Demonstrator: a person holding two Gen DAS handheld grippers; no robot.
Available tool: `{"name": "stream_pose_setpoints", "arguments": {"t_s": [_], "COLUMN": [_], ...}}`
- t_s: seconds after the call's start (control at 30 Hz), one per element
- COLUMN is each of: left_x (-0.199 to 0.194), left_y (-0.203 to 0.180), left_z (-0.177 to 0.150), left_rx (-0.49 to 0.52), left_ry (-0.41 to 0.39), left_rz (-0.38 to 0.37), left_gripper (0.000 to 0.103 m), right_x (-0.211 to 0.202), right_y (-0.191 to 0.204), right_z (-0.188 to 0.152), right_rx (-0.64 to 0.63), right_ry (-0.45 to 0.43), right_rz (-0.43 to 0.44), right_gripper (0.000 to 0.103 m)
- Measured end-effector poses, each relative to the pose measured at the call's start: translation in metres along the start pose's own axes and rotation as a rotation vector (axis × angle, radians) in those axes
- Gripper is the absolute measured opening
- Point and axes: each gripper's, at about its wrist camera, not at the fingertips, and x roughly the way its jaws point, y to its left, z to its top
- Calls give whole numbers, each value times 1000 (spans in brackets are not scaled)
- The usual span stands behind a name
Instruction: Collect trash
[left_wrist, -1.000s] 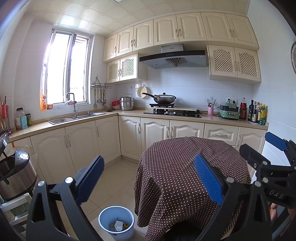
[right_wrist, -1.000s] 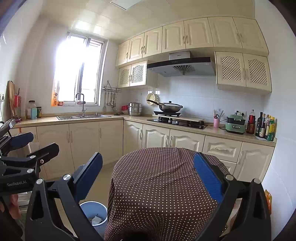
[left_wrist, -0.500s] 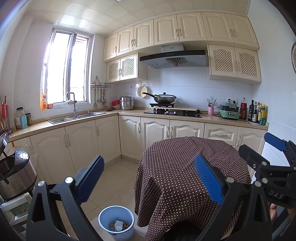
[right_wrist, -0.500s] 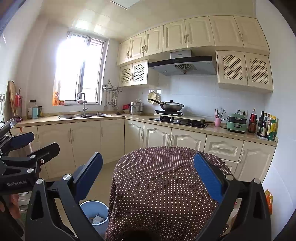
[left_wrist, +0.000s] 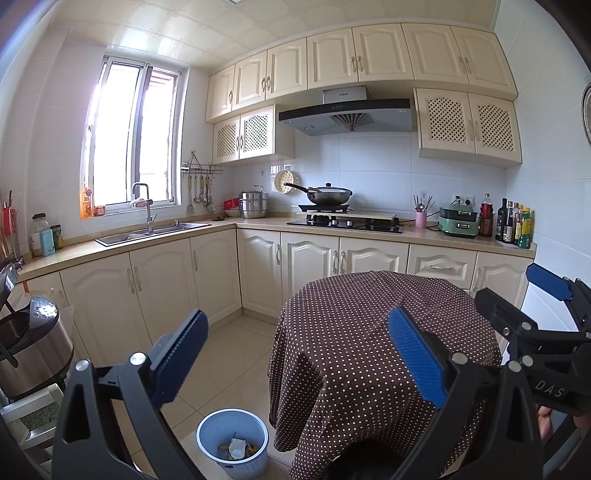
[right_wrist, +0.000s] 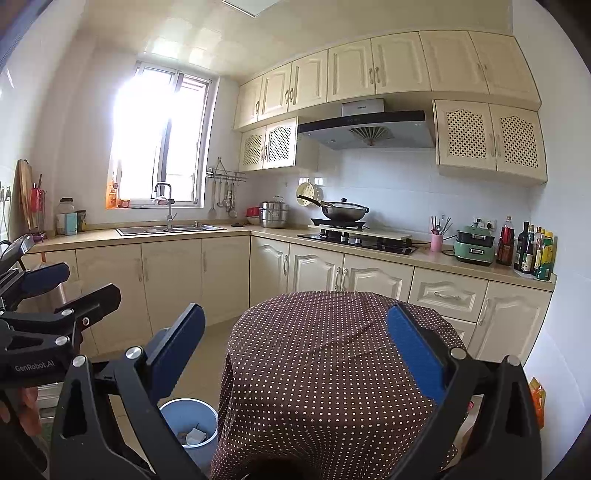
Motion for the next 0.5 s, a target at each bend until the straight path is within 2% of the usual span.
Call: {"name": "stream_pose_setpoints", "arguments": {"t_s": [0.3,0.5], "left_x": [2,21], "left_y": [4,9], "left_z": [-3,-8], "left_rx": [-1,-11], "left_ry": [11,61], "left_rz": [-6,3], "left_gripper": [96,96], "right_x": [5,27], "right_y": [-3,-8], "right_z": [0,-7], "right_rx": [4,15], "right_ry": [9,64], "right_rz": [-1,9], "right_gripper": [96,96]}}
